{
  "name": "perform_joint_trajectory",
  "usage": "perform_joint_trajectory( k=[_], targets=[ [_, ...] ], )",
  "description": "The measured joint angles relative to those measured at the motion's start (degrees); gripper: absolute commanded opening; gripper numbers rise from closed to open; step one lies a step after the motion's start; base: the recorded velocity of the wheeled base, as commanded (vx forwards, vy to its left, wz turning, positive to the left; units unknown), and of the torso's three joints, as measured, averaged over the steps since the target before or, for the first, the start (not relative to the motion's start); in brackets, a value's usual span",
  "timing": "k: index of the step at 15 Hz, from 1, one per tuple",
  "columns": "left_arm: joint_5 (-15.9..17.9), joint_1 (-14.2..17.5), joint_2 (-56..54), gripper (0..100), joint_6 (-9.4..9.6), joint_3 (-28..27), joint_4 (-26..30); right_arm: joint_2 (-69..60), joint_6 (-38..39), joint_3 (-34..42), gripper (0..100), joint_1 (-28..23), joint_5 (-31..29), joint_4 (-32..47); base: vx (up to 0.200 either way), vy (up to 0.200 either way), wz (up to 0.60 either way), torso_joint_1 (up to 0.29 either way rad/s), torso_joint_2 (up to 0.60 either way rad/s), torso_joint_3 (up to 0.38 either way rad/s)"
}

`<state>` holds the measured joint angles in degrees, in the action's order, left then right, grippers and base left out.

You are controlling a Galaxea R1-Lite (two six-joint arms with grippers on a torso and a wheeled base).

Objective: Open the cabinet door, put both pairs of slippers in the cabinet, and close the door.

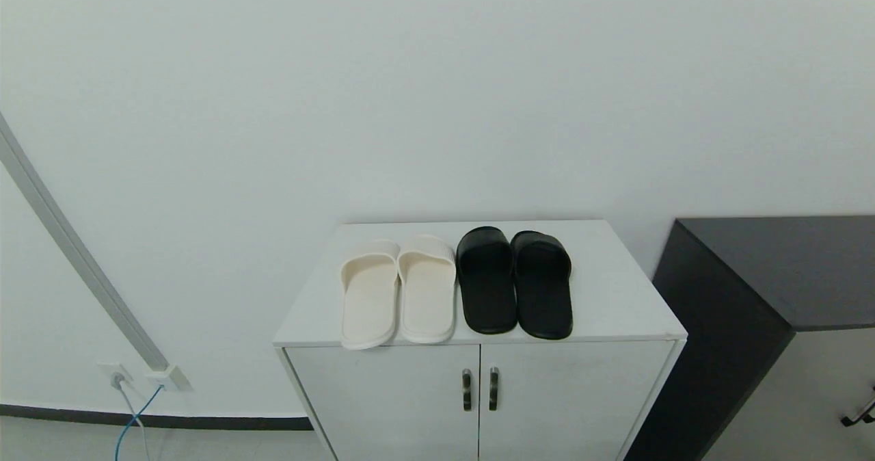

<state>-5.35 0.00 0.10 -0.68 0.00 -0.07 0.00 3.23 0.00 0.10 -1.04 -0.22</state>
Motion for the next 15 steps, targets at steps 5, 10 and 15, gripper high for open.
perform_joint_trajectory(
  k=[5, 10, 15],
  targets=[
    [0.0, 0.0, 0.0, 0, 0.02, 0.0, 0.0, 0.0, -0.1, 0.0, 100, 0.0, 0.3, 0.1, 0.0, 0.0, 0.0, 0.0, 0.0, 0.0],
    [0.0, 0.0, 0.0, 0, 0.02, 0.0, 0.0, 2.3, 0.7, -5.5, 100, 0.0, 0.0, 1.9, 0.0, 0.0, 0.0, 0.0, 0.0, 0.0],
    [0.0, 0.0, 0.0, 0, 0.06, 0.0, 0.0, 13.5, 0.1, -10.8, 100, 0.4, 6.2, 4.1, 0.0, 0.0, 0.0, 0.0, 0.0, 0.0]
  ],
)
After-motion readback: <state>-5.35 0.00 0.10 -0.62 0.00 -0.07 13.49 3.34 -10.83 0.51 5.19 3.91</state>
